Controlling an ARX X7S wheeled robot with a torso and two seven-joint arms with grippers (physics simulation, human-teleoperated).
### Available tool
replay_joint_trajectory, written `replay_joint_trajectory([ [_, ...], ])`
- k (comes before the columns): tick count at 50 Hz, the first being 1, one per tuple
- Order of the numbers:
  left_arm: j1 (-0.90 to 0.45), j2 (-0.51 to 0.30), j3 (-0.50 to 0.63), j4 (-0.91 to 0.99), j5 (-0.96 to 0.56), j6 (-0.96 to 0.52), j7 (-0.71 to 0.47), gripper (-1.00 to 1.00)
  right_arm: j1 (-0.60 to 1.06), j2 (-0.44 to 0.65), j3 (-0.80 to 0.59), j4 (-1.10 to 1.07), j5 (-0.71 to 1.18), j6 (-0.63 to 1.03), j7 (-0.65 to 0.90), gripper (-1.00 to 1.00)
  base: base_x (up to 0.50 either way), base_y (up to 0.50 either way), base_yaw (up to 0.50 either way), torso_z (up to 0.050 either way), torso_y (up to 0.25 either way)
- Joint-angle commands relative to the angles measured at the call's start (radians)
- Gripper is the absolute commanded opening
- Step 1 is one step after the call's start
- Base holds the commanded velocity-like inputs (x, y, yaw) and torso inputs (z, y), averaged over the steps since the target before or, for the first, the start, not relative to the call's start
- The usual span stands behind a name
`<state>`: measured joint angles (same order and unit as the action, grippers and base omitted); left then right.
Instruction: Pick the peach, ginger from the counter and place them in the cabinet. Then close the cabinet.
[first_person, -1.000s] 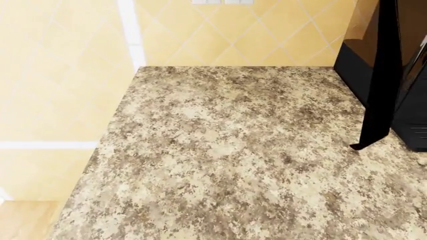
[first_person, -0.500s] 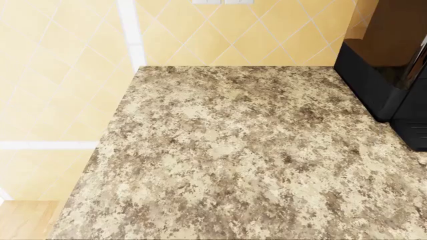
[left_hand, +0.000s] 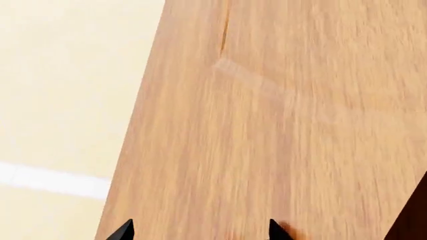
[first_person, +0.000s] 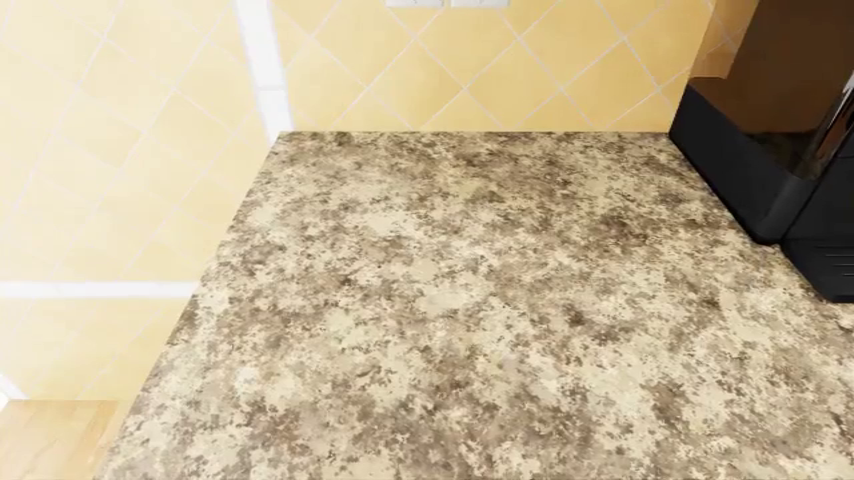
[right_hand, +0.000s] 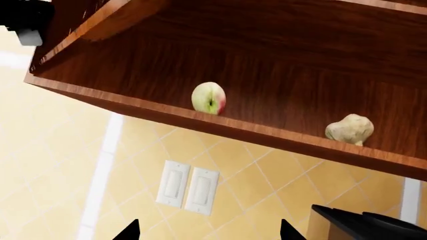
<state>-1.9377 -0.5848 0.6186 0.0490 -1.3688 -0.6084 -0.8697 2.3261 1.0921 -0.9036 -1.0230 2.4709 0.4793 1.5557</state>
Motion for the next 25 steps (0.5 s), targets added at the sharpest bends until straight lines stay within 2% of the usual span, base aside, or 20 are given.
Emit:
replay_joint_trajectory([
  [1, -0.2, 0.117, 0.123, -0.328, 0.155, -0.068, 0.256, 1.0, -0.014, 0.01, 0.013, -0.005, -0.004, -0.001, -0.007, 1.0, 0.0, 0.0, 0.0, 0.01, 0.0],
  [8, -0.242, 0.186, 0.226, -0.464, 0.288, -0.052, 0.334, 1.0, -0.015, 0.032, 0.033, -0.01, 0.014, 0.003, -0.009, 1.0, 0.0, 0.0, 0.0, 0.002, 0.0],
  [13, -0.267, 0.231, 0.261, -0.595, 0.362, -0.023, 0.339, 1.0, -0.029, 0.062, 0.058, -0.013, 0.021, 0.011, -0.023, 1.0, 0.0, 0.0, 0.0, 0.002, 0.0],
  [20, -0.271, 0.303, 0.313, -0.849, 0.482, 0.065, 0.337, 1.0, -0.033, 0.083, 0.085, -0.005, 0.041, 0.031, -0.03, 1.0, 0.0, 0.0, 0.0, 0.002, 0.0],
  [25, -0.285, 0.394, 0.372, -1.072, 0.572, 0.158, 0.419, 1.0, -0.055, 0.098, 0.095, 0.001, 0.027, 0.042, -0.046, 1.0, 0.0, 0.0, 0.0, 0.002, 0.0],
])
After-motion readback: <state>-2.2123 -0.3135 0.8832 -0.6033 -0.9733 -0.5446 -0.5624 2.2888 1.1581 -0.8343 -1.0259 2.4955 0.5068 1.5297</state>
